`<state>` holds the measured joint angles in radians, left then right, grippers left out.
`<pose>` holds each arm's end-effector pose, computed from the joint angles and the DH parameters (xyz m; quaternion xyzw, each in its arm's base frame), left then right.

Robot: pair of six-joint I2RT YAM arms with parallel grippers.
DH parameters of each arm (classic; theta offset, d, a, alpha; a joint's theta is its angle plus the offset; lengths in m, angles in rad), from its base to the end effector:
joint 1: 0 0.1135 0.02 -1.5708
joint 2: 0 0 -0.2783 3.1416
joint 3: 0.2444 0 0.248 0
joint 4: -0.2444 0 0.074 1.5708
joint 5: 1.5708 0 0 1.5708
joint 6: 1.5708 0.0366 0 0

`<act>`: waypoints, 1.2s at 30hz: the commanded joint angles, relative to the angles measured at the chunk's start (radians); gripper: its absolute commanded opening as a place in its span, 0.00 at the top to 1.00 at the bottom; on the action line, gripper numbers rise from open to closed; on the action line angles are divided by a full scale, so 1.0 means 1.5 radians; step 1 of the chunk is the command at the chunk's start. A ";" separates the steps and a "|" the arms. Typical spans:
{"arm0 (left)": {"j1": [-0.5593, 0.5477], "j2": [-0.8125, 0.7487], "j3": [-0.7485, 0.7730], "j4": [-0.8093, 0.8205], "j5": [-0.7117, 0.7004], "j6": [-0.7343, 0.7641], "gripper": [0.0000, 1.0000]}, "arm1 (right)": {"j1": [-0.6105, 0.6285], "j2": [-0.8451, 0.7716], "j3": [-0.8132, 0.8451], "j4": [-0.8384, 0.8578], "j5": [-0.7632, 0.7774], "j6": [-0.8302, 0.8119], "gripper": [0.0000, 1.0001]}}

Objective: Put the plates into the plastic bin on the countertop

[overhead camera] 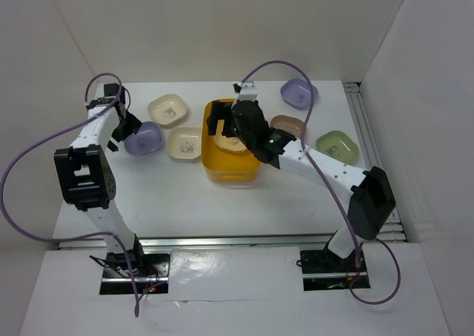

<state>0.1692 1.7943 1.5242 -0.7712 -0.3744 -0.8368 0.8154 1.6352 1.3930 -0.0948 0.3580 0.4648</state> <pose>0.3764 0.0779 0.2852 -0.4998 0.8074 0.0855 0.3018 0.2754 0.2737 0.3560 -0.0386 0.8083 0.2235 0.5433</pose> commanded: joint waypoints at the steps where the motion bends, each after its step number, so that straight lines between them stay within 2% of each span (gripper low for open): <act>1: 0.003 0.055 -0.003 0.034 0.003 0.013 0.01 | -0.002 -0.055 -0.069 0.082 -0.057 -0.054 0.00; 6: 0.017 0.118 -0.039 0.041 0.024 -0.020 0.05 | -0.015 -0.097 -0.128 0.103 -0.070 -0.061 0.00; 8: 0.017 0.128 -0.049 0.047 0.008 -0.027 0.13 | -0.021 -0.103 -0.134 0.103 -0.077 -0.061 0.00; 10: 0.017 0.135 -0.055 0.047 0.008 -0.033 0.13 | -0.027 -0.109 -0.141 0.103 -0.077 -0.061 0.00; 12: 0.017 0.143 -0.061 0.040 -0.008 -0.045 0.17 | -0.035 -0.123 -0.147 0.103 -0.077 -0.061 0.00; 15: 0.017 0.157 -0.068 0.040 -0.020 -0.054 0.34 | -0.043 -0.139 -0.164 0.103 -0.083 -0.061 0.00; 16: 0.017 0.157 -0.068 0.030 -0.020 -0.064 0.48 | -0.049 -0.139 -0.171 0.103 -0.083 -0.061 0.00; 18: 0.017 0.157 -0.068 0.010 -0.040 -0.076 0.60 | -0.049 -0.145 -0.171 0.103 -0.083 -0.061 0.00; 19: 0.017 0.157 -0.068 0.010 -0.046 -0.087 0.69 | -0.049 -0.145 -0.171 0.103 -0.083 -0.061 0.00; 21: 0.017 0.148 -0.068 -0.019 -0.068 -0.095 0.77 | -0.055 -0.145 -0.171 0.097 -0.083 -0.061 0.00; 22: 0.017 0.138 -0.062 -0.019 -0.075 -0.101 0.77 | -0.055 -0.152 -0.171 0.097 -0.083 -0.061 0.00; 24: 0.017 0.129 -0.048 -0.040 -0.088 -0.107 0.95 | -0.055 -0.152 -0.177 0.091 -0.083 -0.061 0.00; 25: 0.017 0.115 -0.041 -0.046 -0.088 -0.107 1.00 | -0.055 -0.159 -0.177 0.091 -0.077 -0.061 0.00; 28: 0.017 0.076 -0.024 -0.052 -0.088 -0.100 1.00 | -0.055 -0.189 -0.177 0.073 -0.063 -0.061 0.00; 32: 0.008 -0.039 -0.018 -0.061 -0.088 -0.100 1.00 | -0.061 -0.216 -0.183 0.044 -0.048 -0.075 0.00; 33: 0.008 -0.094 -0.026 -0.055 -0.077 -0.085 1.00 | -0.061 -0.226 -0.183 0.032 -0.038 -0.075 0.00; 36: -0.040 -0.166 -0.036 -0.017 -0.063 -0.045 1.00 | -0.061 -0.247 -0.177 0.010 -0.020 -0.081 0.00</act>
<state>0.1665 1.6840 1.4567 -0.8215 -0.4625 -0.9501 0.7315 1.3163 1.1206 -0.0494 0.2806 0.3710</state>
